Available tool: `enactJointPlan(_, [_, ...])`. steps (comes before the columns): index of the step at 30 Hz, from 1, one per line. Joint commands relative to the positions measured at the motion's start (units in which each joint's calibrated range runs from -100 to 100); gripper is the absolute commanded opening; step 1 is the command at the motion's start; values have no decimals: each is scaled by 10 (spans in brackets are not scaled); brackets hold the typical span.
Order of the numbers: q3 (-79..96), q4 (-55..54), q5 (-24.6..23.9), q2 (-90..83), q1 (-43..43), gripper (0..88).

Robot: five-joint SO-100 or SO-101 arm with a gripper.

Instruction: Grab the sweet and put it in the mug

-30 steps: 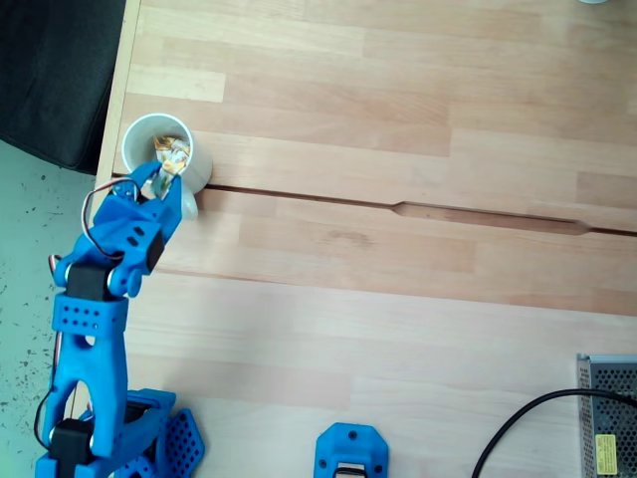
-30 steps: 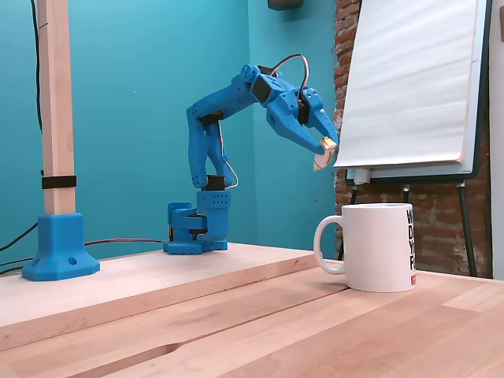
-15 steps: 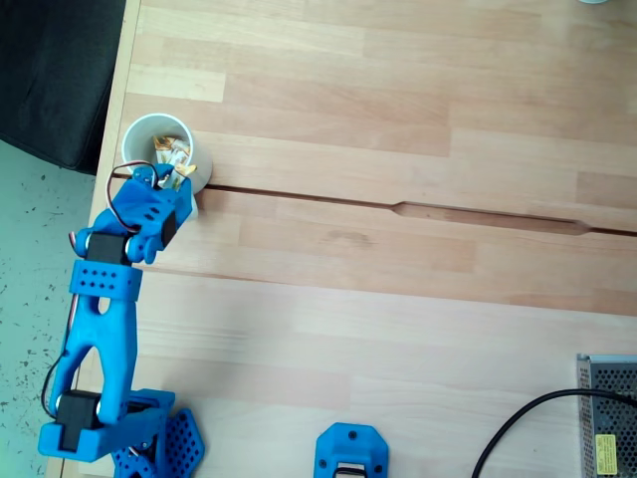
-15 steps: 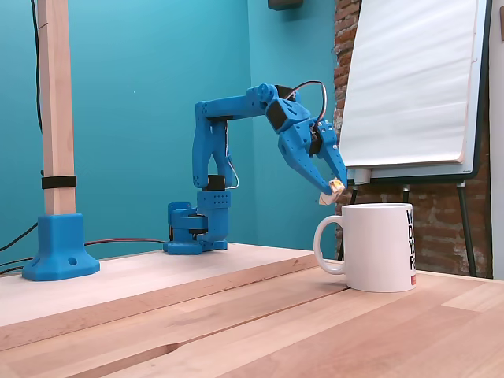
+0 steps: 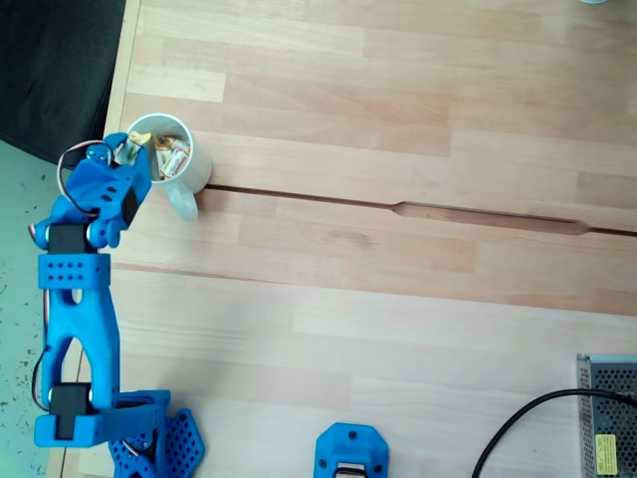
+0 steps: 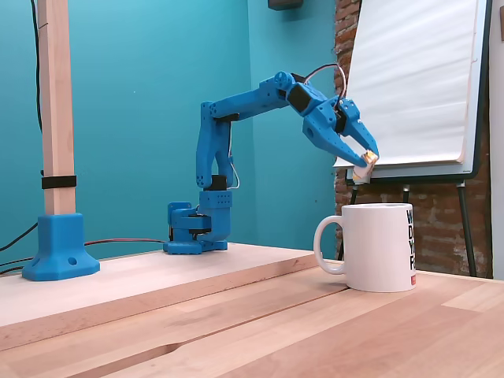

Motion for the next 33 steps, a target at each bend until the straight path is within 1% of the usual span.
enactJointPlan(1, [-45,-10,-1,5,2,0])
enactJointPlan(16, [-112,-10,-7,67,7,0])
enactJointPlan(22, [-110,-10,-7,67,40,0])
enactJointPlan(28, [-109,-9,-8,67,42,95])
enactJointPlan(33, [-108,-9,-7,67,41,105])
